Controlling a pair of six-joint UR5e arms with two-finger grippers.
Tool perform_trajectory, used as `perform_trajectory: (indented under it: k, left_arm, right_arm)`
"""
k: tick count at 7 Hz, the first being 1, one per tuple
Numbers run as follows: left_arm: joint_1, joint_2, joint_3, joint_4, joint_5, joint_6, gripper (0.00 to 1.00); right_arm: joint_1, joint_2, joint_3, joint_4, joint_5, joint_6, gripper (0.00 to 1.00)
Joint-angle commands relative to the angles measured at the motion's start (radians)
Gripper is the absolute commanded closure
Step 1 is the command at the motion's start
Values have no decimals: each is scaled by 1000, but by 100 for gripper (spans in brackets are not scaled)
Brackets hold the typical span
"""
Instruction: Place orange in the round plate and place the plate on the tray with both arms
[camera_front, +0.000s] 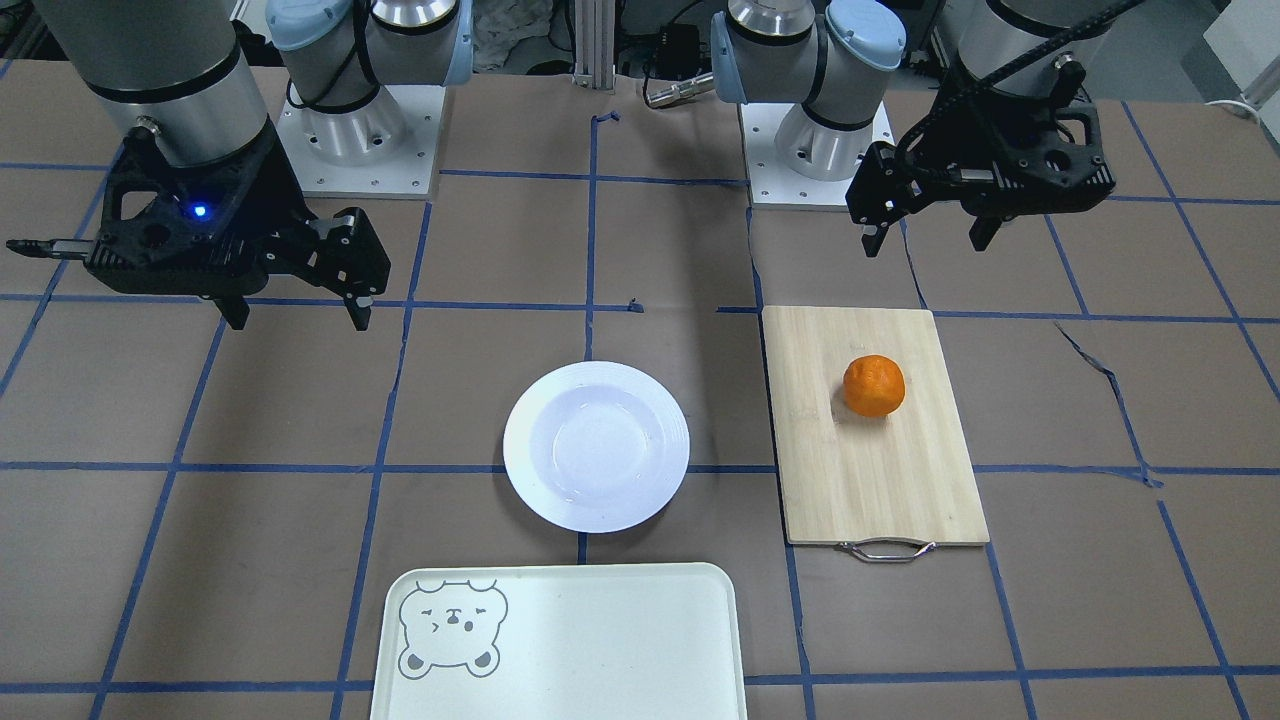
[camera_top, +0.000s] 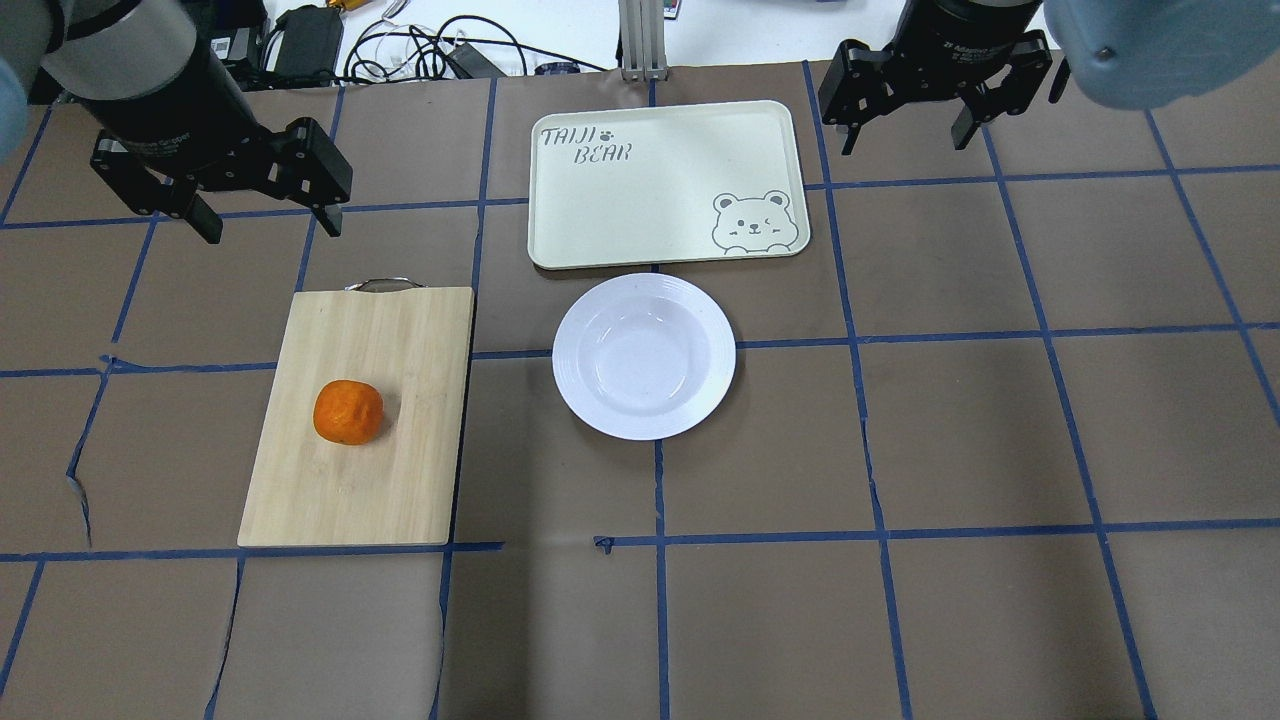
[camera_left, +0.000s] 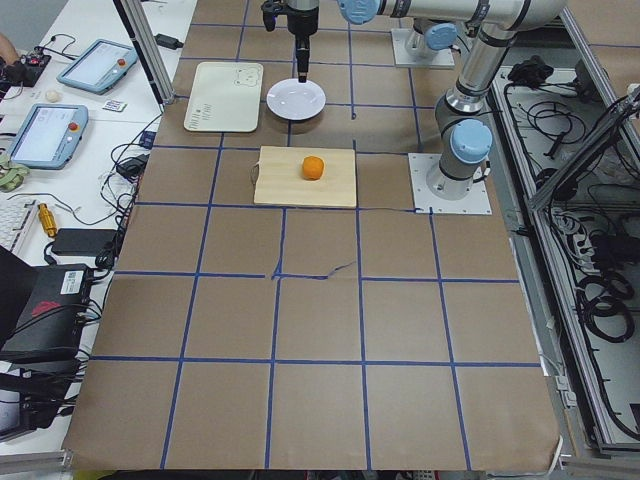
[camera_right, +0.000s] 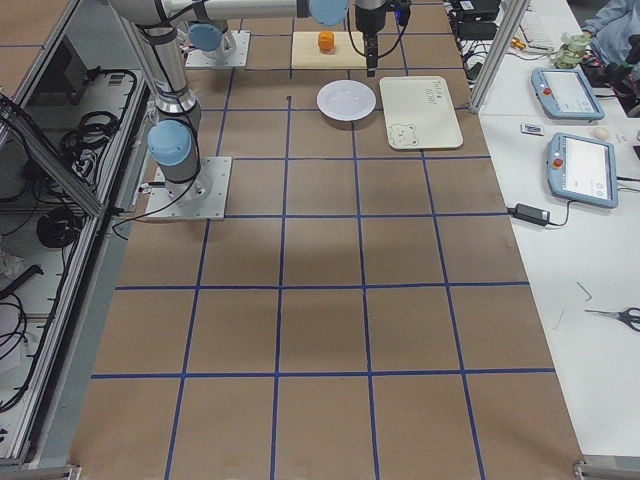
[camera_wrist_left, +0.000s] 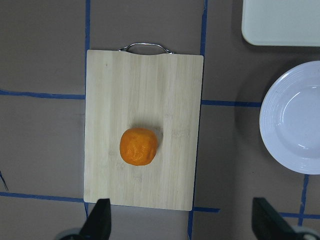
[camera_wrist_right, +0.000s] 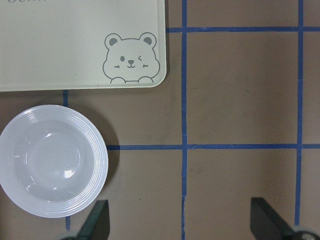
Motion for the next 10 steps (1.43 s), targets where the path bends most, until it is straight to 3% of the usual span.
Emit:
perform_trajectory:
  k: [1,5,6,9,10]
  left_arm:
    - [0,1,4,7,1,-9,0]
    - [23,-28,-29,1,2,0,0]
    - [28,-34,-104,31,-1,-3,0]
    - [188,-65,-409,340,-18,90,0]
    - [195,-85,-499,460,-45,123,0]
  right_arm:
    - [1,0,0,2,0,1,0]
    - [-1,0,0,5,0,1,0]
    - [-1,2,0,5,2,1,0]
    - [-1,2,0,6,2,1,0]
    - [-1,2,0,6,2,1,0]
